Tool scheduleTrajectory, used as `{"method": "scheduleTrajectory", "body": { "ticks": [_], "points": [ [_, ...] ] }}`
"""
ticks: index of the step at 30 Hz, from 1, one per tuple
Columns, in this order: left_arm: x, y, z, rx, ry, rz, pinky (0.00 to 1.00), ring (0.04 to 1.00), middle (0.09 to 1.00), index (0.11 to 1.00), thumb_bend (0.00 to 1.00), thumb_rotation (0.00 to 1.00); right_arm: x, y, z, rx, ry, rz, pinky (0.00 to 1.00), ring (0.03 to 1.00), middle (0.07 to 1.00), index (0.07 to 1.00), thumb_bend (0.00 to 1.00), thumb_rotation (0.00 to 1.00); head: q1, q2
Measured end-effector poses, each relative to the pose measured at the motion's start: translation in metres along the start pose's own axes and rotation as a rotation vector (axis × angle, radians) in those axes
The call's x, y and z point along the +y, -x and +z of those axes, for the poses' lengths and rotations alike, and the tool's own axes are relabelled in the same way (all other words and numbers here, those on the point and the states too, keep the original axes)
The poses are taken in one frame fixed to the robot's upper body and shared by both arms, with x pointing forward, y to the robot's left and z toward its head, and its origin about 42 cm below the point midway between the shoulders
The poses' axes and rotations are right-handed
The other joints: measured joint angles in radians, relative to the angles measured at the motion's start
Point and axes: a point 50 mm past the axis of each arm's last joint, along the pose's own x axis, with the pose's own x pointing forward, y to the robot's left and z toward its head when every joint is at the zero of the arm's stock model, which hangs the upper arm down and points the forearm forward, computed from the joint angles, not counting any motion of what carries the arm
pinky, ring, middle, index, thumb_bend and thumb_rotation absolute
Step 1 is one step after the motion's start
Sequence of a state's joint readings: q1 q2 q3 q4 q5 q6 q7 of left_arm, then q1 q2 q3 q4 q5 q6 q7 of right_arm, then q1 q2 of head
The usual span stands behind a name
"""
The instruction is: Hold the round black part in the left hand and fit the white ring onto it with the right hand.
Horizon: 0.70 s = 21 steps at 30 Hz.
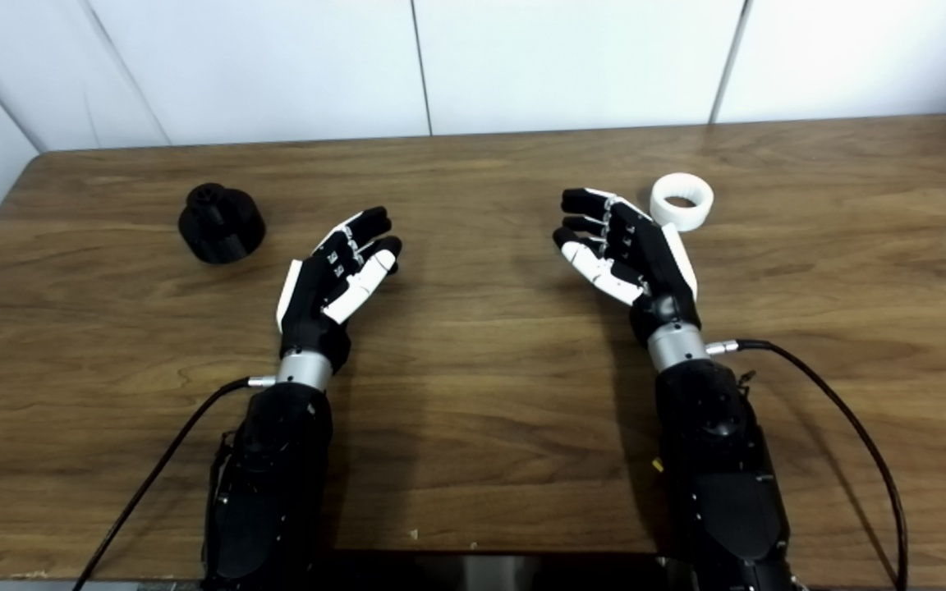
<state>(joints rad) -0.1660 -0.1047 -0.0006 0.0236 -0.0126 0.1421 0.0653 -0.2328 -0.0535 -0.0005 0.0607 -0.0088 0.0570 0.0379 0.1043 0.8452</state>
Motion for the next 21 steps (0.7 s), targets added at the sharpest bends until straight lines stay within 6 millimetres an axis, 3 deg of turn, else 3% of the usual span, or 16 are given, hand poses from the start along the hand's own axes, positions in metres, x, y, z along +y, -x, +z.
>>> {"method": "scheduleTrajectory", "body": {
  "ticks": [4,7,9,11,15,19,21],
  "points": [
    [0.000,0.000,0.000,0.000,0.000,0.000,0.71,0.781,0.822,0.757,0.69,0.34,0.000,0.000,0.000,0.000,-0.006,0.001,0.69,0.752,0.760,0.715,0.48,0.20,0.002,-0.002],
    [0.000,0.000,0.000,-0.002,-0.012,-0.002,0.66,0.774,0.804,0.740,0.62,0.31,0.000,0.000,0.000,0.000,-0.006,0.001,0.68,0.742,0.753,0.712,0.49,0.21,0.002,-0.002],
    [-0.001,0.001,0.003,-0.015,-0.068,-0.016,0.70,0.786,0.798,0.736,0.61,0.29,0.000,0.000,0.000,0.000,-0.002,0.000,0.67,0.738,0.753,0.711,0.50,0.23,0.006,-0.003],
    [0.002,0.003,0.011,-0.056,-0.166,-0.031,0.71,0.791,0.796,0.737,0.62,0.30,0.000,0.000,0.000,0.000,0.003,0.000,0.67,0.736,0.753,0.711,0.50,0.24,0.011,-0.006],
    [0.012,0.006,0.030,-0.144,-0.370,-0.019,0.74,0.807,0.813,0.776,0.69,0.41,0.000,0.000,-0.002,0.007,0.006,0.000,0.67,0.740,0.756,0.712,0.50,0.25,0.006,-0.006],
    [0.022,0.008,0.039,-0.189,-0.588,-0.019,0.79,0.853,0.842,0.792,0.73,0.39,0.000,0.000,-0.004,0.010,0.005,0.000,0.67,0.743,0.751,0.710,0.50,0.24,0.009,-0.008],
    [0.027,0.009,0.043,-0.199,-0.677,-0.011,0.75,0.848,0.858,0.799,0.75,0.39,0.000,0.000,-0.004,0.007,-0.001,0.000,0.68,0.745,0.745,0.706,0.49,0.19,0.009,-0.009]
  ]
}}
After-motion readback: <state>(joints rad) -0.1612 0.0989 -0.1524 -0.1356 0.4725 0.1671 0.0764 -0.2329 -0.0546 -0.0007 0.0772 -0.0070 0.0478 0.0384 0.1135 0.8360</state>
